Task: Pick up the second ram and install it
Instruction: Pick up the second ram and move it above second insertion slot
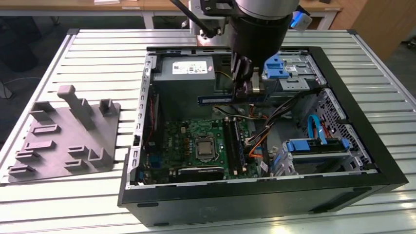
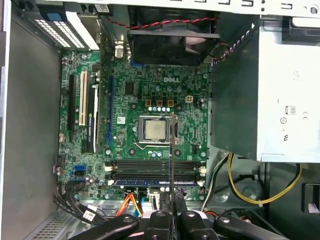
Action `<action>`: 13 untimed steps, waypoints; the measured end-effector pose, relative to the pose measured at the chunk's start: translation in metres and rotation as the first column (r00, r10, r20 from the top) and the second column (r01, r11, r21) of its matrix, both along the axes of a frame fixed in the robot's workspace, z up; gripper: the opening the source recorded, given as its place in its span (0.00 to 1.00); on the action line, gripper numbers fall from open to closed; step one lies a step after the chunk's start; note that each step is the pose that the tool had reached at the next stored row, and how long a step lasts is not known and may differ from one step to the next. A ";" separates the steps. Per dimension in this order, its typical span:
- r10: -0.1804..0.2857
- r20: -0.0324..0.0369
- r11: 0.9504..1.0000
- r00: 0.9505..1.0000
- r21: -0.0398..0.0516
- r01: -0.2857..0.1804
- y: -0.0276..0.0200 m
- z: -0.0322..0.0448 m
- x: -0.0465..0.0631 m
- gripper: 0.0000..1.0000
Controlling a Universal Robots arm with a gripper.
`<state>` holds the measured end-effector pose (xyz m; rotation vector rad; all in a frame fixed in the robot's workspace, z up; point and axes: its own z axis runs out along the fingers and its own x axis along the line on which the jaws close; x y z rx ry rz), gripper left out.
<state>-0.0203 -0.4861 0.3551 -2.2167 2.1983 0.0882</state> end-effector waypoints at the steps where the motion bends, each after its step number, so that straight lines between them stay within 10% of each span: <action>1: 0.000 0.000 1.000 1.000 0.000 0.000 0.0000 -0.0009 0.000 0.14; 13: 0.000 0.000 1.000 1.000 0.000 0.000 0.0000 -0.0133 0.000 0.14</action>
